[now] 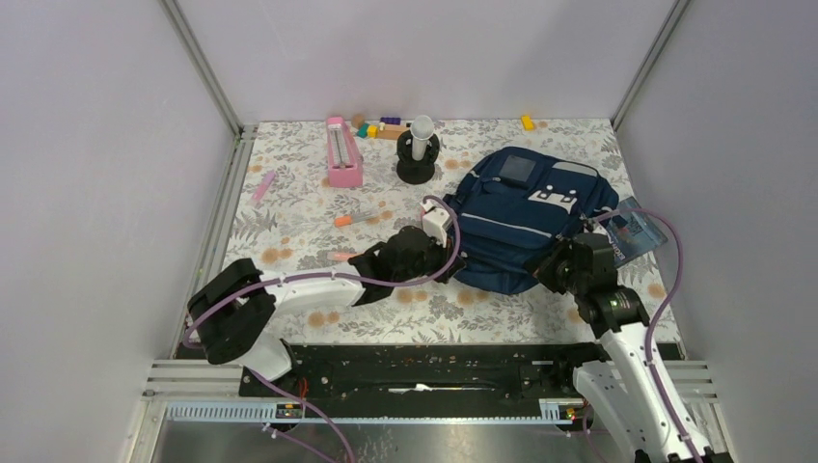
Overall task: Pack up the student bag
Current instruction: Unzip the student bag at the center of the board.
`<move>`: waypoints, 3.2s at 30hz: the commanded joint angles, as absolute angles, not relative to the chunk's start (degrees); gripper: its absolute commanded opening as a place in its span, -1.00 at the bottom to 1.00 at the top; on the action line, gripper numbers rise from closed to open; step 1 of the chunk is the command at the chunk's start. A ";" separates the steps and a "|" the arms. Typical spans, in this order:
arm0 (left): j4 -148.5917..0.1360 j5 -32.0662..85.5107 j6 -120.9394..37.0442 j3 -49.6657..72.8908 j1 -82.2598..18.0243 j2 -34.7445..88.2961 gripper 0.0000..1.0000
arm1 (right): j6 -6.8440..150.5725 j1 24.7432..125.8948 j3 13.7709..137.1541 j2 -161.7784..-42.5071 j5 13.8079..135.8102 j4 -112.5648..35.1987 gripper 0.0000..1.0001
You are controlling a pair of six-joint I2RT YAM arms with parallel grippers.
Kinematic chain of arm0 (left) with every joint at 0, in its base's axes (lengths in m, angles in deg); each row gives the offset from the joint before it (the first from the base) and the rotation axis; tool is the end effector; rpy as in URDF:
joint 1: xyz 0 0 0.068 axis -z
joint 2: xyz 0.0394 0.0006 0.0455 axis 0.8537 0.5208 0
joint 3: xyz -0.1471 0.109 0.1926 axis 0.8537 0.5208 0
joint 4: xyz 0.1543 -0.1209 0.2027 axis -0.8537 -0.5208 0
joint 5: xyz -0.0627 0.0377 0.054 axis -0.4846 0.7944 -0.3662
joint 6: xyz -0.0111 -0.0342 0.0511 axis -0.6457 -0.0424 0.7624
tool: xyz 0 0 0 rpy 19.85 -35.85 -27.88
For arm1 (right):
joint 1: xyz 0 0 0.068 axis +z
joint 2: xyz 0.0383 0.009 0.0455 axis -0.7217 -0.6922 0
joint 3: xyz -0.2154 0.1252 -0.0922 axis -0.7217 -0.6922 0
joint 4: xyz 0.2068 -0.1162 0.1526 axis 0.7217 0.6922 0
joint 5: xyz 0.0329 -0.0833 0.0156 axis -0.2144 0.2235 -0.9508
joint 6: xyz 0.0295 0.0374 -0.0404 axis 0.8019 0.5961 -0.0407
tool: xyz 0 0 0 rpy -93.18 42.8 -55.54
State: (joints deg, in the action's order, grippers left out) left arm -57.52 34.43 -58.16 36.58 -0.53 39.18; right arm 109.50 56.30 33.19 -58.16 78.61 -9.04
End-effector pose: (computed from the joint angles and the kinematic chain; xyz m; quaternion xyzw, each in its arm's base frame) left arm 0.1924 -0.3098 0.1968 0.2190 0.7985 -0.3849 0.4077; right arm 0.1829 0.0358 0.2430 0.2454 0.8477 0.2414 0.4036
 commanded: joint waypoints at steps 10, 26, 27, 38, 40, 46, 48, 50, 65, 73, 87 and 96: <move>-57.10 30.59 -53.35 37.23 -7.48 34.26 -1.00 | 101.17 54.62 35.68 -53.57 89.49 -2.80 -1.00; -49.33 22.87 -53.82 42.98 -1.74 33.18 -1.00 | 98.28 54.54 40.61 -70.52 90.96 -15.20 -1.00; -48.56 23.34 -54.62 42.76 -0.82 33.90 -1.00 | 97.83 54.55 41.55 -71.74 91.31 -15.31 -0.99; -42.45 31.16 -65.82 38.73 3.58 41.85 -1.00 | 96.29 54.54 46.35 -70.03 94.12 -8.25 0.61; -41.52 32.94 -67.52 38.72 3.61 42.40 -1.00 | 97.35 54.54 45.23 -67.30 93.62 -6.26 0.73; -39.11 32.48 -71.05 37.07 3.61 45.09 -1.00 | 103.31 54.63 39.91 -60.03 85.93 -3.93 0.85; -38.48 32.31 -71.59 36.81 3.61 45.66 -1.00 | 105.79 54.71 38.07 -58.47 82.96 -3.90 0.85; -38.22 32.33 -71.76 36.63 3.62 45.90 -1.00 | 108.10 55.22 35.90 -56.89 80.31 -4.28 0.85; -38.19 31.09 -70.45 35.97 3.74 45.71 -1.00 | 124.20 65.01 25.77 -52.03 83.85 -12.25 0.93; -37.39 30.49 -70.20 35.55 3.83 45.97 -1.00 | 130.60 69.12 22.01 -52.41 86.90 -17.06 0.98; -34.89 26.52 -64.45 37.63 4.91 45.16 -1.00 | 131.36 69.61 21.61 -59.21 92.52 -23.03 0.43; -32.42 24.28 -63.76 39.02 5.17 45.19 -1.00 | 127.09 69.53 24.41 -59.12 98.51 -20.10 -0.77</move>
